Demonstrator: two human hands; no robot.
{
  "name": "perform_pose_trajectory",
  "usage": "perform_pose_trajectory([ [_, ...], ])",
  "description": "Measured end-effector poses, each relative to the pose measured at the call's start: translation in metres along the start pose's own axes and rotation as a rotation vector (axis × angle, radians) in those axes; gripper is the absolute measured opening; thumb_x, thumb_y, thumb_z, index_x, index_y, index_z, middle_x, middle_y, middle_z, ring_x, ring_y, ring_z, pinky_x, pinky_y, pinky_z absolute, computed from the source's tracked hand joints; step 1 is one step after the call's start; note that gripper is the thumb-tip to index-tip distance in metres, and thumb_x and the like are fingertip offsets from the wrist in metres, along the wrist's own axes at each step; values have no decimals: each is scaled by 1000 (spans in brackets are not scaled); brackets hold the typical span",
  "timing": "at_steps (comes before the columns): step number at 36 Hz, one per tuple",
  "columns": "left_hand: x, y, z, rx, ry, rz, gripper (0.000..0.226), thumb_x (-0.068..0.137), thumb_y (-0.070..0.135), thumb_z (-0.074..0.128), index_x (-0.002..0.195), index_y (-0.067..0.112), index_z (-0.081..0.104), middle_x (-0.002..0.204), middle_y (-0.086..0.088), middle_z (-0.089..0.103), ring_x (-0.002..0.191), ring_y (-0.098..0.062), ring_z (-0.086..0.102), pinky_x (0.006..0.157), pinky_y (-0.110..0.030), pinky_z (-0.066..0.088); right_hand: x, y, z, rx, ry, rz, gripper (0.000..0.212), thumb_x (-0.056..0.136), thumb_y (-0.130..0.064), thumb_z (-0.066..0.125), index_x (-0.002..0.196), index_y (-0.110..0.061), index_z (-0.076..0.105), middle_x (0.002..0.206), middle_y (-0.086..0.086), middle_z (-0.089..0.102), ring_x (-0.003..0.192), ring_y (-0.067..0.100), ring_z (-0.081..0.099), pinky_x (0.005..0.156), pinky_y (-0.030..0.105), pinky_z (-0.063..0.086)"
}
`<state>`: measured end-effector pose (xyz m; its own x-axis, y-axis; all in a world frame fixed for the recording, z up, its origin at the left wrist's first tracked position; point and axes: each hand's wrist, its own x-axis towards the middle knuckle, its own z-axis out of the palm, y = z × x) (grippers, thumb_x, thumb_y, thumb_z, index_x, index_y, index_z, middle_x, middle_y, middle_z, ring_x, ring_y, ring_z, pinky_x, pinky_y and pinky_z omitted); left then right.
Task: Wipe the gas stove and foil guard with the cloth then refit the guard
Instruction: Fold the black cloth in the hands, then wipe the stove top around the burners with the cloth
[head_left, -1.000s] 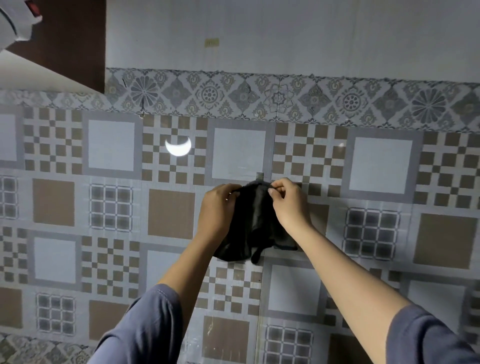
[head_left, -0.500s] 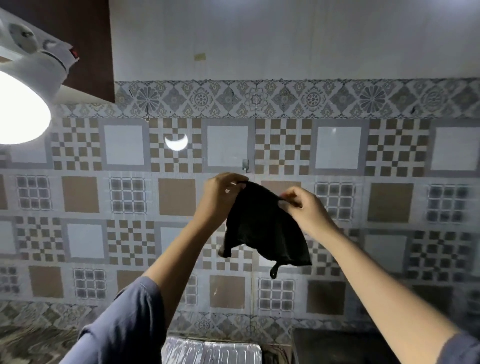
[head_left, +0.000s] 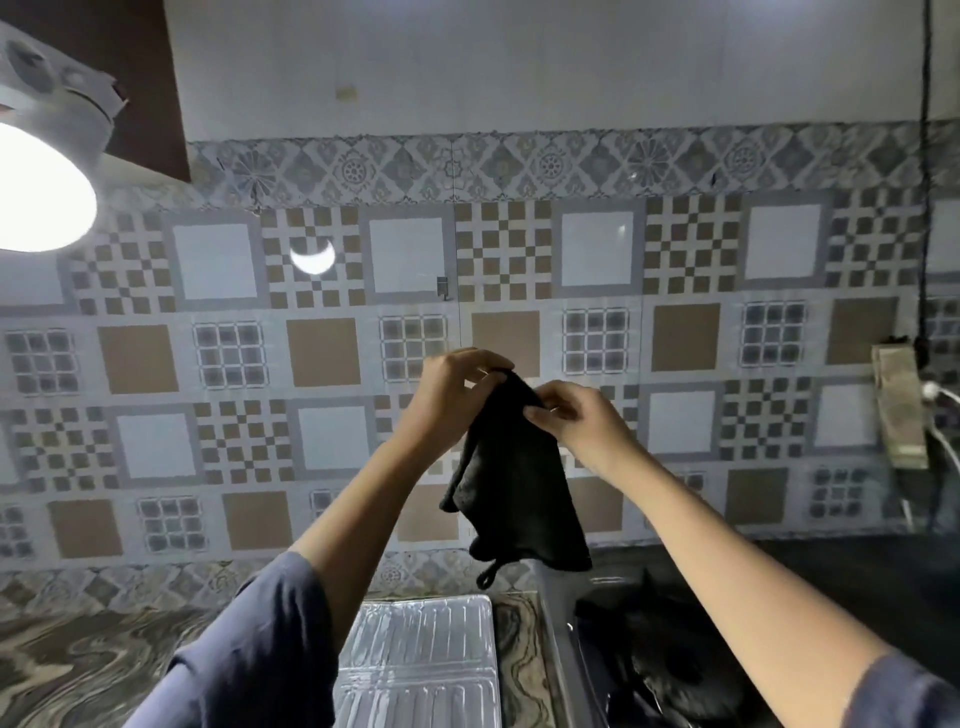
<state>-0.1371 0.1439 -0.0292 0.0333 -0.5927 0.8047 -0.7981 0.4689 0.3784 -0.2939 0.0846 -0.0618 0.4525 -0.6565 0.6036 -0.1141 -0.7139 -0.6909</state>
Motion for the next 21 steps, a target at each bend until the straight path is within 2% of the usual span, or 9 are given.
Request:
perform_pose_trajectory([
  [2,-4,3,-4,-32,-70,-33,17,86,5,60,99,8,70,95,-3,70,76,-7,62,72,-7,49,-6,-5,-6,-26,-26,10,15,89,-19,60,99,-9,65,91,1,66,92,20,62,80,29,48],
  [5,-9,6,-10,-136,-196,-126,17,86,3,60,100,6,69,91,-5,69,81,-15,66,76,-21,55,-16,-14,-16,-31,-52,44,19,92,-23,55,102,-11,65,96,6,67,94,18,62,79,26,46],
  [7,-14,11,-12,-246,-293,-193,16,87,2,59,100,6,67,88,-3,67,82,-16,66,74,-20,56,-21,-17,-23,-41,-45,61,19,94,-23,52,100,-12,66,98,9,68,94,20,63,83,31,47],
  [10,-23,20,-9,-381,-384,-281,12,88,3,58,97,4,66,90,-1,64,82,-10,63,71,-14,54,-27,-18,-31,-41,-30,91,15,95,-23,50,92,-19,65,91,2,66,91,17,62,85,32,46],
  [16,-32,39,10,-525,-436,-297,20,89,4,56,105,14,63,94,0,61,84,-12,62,75,-20,54,-38,-9,-50,59,-10,177,21,96,-25,46,83,-21,61,79,-1,61,80,15,60,78,30,42],
  [19,-33,49,21,-574,-455,-274,26,88,1,57,107,18,61,101,-3,60,86,-13,62,78,-21,53,-36,-4,-61,158,-10,225,23,97,-18,44,81,-16,60,80,6,59,83,24,56,79,34,40],
  [21,-33,57,28,-601,-473,-265,28,87,-2,56,109,15,60,106,-9,61,91,-15,61,82,-24,52,-35,-2,-68,204,-11,241,23,96,-13,43,80,-13,60,78,4,57,80,20,54,75,30,39],
])
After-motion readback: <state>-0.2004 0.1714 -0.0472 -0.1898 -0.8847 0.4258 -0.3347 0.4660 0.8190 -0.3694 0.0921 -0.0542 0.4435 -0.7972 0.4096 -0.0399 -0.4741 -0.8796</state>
